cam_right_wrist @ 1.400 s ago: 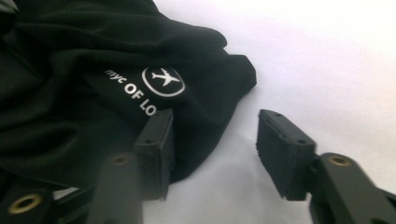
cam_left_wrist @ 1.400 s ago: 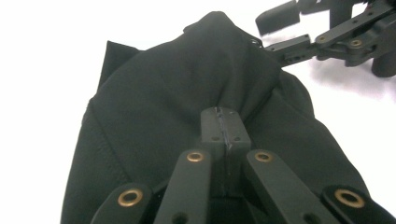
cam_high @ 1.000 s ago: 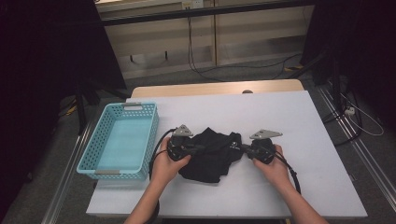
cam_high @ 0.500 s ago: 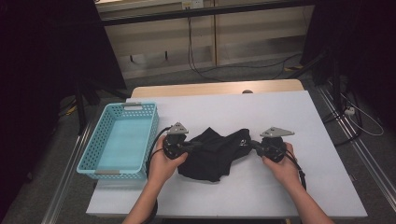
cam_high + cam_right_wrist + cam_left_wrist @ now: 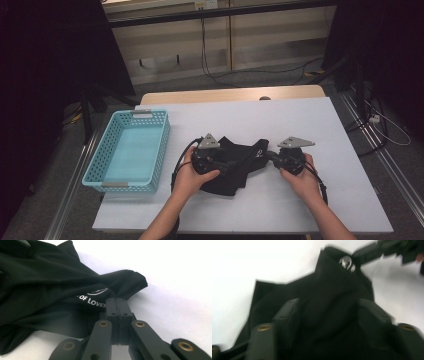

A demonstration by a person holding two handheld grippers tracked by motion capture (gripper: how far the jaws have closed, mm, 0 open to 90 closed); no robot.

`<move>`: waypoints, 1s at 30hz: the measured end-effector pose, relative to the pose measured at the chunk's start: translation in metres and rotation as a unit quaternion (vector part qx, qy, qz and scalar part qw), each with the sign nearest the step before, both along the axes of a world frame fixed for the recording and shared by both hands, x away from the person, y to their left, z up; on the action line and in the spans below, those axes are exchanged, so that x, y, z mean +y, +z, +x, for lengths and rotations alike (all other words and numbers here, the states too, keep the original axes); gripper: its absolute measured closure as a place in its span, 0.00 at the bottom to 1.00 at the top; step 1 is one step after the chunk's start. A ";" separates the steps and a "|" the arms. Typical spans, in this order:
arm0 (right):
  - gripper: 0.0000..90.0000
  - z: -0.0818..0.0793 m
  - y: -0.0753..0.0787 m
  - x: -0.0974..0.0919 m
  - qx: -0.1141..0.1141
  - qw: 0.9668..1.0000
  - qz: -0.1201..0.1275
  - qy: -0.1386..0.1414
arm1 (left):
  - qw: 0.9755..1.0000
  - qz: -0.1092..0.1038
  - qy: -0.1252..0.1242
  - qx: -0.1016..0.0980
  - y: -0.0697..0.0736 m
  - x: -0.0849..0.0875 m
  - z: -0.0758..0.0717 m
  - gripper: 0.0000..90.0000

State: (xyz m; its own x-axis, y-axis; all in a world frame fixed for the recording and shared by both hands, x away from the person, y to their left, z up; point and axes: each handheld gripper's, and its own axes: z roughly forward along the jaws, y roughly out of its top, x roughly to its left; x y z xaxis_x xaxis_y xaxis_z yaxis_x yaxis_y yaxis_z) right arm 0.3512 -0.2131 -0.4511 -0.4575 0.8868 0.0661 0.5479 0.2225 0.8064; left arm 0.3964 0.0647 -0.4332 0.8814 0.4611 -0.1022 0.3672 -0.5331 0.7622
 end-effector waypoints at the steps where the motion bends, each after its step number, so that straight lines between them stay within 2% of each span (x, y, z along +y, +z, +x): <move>1: 1.00 0.000 0.000 0.000 0.002 1.000 0.001 -0.001 | 1.000 0.004 0.001 0.001 -0.002 0.000 0.000 0.58; 2: 1.00 0.000 0.000 0.000 0.001 1.000 0.000 0.001 | 1.000 0.010 0.002 -0.001 -0.003 0.001 -0.001 0.64; 3: 1.00 0.000 0.000 0.000 0.001 1.000 0.000 0.001 | 1.000 0.019 0.004 0.002 -0.003 0.002 -0.001 0.75; 4: 1.00 0.000 0.000 0.000 0.001 1.000 0.002 0.001 | 1.000 0.015 0.007 0.011 -0.002 0.004 0.000 0.85; 5: 1.00 0.000 0.000 0.000 0.001 1.000 0.004 0.001 | 1.000 0.014 0.009 0.016 -0.002 0.005 0.001 0.89; 7: 1.00 0.000 0.000 0.000 -0.001 1.000 0.004 0.002 | 1.000 0.013 0.014 0.011 0.002 0.008 0.001 0.92; 11: 1.00 -0.001 0.002 0.000 -0.007 1.000 0.003 0.002 | 0.999 -0.029 0.031 0.010 0.021 0.024 0.004 0.93; 14: 1.00 -0.002 0.005 -0.001 -0.018 1.000 0.017 0.004 | 0.997 -0.059 0.042 0.006 0.035 0.037 0.005 0.93; 19: 1.00 -0.005 0.013 0.005 -0.038 0.999 0.020 0.014 | 0.995 -0.074 0.062 0.005 0.041 0.051 0.008 0.95; 21: 1.00 -0.005 0.015 0.006 -0.042 0.999 0.010 0.015 | 0.995 -0.073 0.075 0.002 0.040 0.057 0.010 0.95; 23: 1.00 -0.005 0.014 0.003 -0.039 0.999 0.008 0.011 | 0.993 -0.080 0.083 0.010 0.039 0.063 0.012 0.95; 28: 1.00 -0.003 0.013 -0.004 -0.032 0.999 0.018 -0.002 | 0.993 -0.085 0.086 0.005 0.033 0.061 0.014 0.94; 30: 1.00 -0.003 0.013 -0.006 -0.029 0.999 0.016 -0.005 | 0.992 -0.083 0.092 -0.004 0.030 0.060 0.015 0.86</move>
State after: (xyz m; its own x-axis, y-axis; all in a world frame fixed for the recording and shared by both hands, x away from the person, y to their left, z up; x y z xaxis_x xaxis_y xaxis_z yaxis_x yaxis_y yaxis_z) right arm 0.3481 -0.2187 -0.4383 -0.4530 0.8889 0.0677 0.5017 0.1915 0.8436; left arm 0.4113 0.1246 -0.4033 0.7852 0.5916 -0.1827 0.4399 -0.3254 0.8370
